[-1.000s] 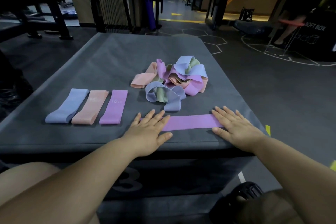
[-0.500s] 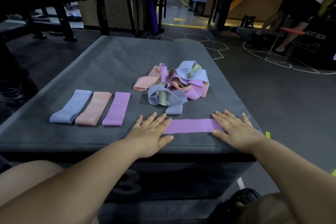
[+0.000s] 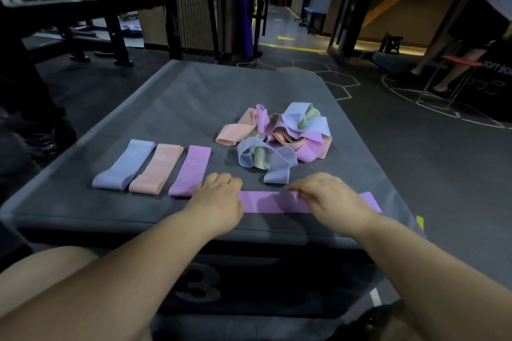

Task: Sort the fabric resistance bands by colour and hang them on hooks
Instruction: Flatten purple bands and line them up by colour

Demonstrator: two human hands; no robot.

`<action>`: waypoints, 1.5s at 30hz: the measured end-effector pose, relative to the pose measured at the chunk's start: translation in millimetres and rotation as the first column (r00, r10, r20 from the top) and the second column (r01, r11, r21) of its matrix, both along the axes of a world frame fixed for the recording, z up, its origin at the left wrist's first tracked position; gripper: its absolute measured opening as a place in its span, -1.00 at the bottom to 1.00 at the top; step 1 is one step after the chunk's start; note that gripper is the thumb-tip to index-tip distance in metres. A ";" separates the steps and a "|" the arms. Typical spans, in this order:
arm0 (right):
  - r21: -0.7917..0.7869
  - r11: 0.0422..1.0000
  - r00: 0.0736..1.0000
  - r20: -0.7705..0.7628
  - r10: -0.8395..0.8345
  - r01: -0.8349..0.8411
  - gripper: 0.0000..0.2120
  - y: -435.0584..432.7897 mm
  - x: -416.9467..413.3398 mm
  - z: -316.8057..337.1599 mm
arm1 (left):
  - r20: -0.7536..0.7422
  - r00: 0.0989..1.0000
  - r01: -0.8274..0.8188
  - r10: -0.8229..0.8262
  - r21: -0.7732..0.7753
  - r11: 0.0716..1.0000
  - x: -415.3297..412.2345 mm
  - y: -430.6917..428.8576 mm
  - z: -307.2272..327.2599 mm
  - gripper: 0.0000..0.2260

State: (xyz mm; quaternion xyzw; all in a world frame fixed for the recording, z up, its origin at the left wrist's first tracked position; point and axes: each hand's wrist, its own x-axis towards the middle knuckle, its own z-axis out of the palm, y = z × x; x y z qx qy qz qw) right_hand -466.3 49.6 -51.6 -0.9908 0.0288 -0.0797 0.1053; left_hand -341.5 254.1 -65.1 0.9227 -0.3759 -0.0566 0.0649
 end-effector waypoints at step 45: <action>0.976 0.073 0.975 -0.197 -0.101 0.205 -0.87 71.6 60.5 17.8 | -0.564 0.810 -0.184 -0.158 -0.501 0.845 9.0 1.3 11.6 -0.25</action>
